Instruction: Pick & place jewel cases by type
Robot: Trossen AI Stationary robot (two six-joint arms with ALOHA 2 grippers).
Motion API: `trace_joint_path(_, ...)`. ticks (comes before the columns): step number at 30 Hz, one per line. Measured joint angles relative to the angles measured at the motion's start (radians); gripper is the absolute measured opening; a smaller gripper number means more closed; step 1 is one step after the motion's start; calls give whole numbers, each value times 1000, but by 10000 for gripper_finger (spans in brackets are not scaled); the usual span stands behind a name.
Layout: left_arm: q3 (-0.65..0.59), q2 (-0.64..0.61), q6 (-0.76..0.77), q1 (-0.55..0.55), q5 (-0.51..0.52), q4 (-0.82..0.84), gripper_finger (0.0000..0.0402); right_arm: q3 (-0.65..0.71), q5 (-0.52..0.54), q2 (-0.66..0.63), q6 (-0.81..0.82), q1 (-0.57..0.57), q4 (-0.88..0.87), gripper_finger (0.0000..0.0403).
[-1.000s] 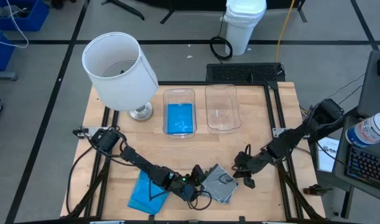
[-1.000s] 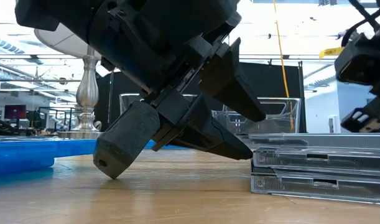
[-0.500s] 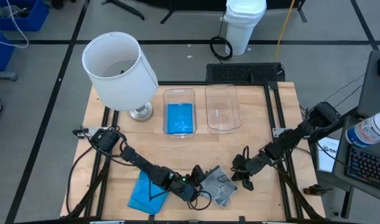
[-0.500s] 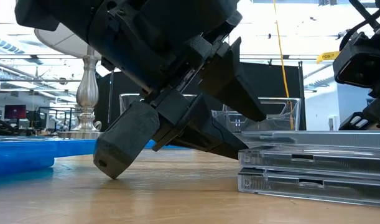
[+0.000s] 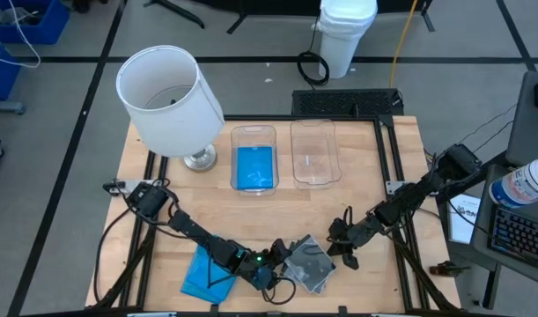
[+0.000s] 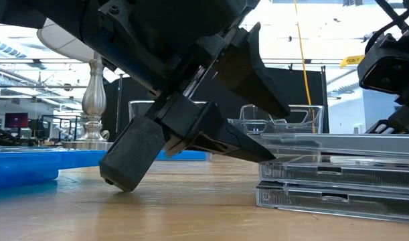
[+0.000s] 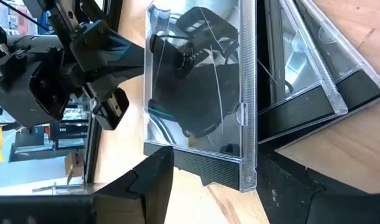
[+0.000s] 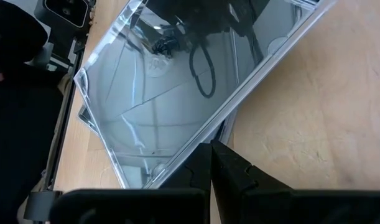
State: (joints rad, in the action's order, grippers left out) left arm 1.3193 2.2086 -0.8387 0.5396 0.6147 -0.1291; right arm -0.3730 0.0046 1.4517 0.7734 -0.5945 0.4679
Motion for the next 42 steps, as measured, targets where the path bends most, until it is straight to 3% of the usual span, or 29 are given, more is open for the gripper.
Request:
trace_joint_path(10,0,0,-53,19,-3,3,96,0,20,0,0,0,0,0)
trace_joint_path(15,0,1,-55,38,39,2,65,0,21,0,-1,0,0,0)
trace_joint_path(34,-2,6,-47,80,326,-4,44,0,24,0,-53,54,0,0)
trace_joint_path(42,-4,8,-69,105,496,-29,40,-1,24,-13,-82,78,0,0)
